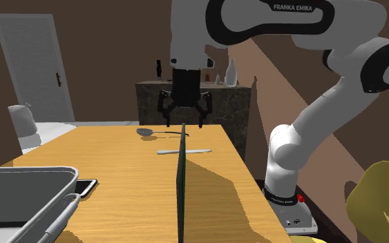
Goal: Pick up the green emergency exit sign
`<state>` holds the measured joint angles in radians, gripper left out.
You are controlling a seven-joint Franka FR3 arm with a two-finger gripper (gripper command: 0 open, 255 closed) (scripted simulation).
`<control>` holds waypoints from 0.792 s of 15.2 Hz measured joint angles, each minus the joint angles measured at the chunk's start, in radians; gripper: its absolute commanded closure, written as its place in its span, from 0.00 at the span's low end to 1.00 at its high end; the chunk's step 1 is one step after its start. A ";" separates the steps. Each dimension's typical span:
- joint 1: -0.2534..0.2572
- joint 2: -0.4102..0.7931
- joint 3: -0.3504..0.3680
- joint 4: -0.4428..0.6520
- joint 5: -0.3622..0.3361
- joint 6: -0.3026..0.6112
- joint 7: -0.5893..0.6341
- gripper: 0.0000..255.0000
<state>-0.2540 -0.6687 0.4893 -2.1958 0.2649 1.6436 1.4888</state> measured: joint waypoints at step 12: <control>-0.008 -0.002 0.038 -0.090 0.025 0.097 0.051 1.00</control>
<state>-0.2619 -0.6711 0.5273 -2.2860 0.2896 1.7405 1.5394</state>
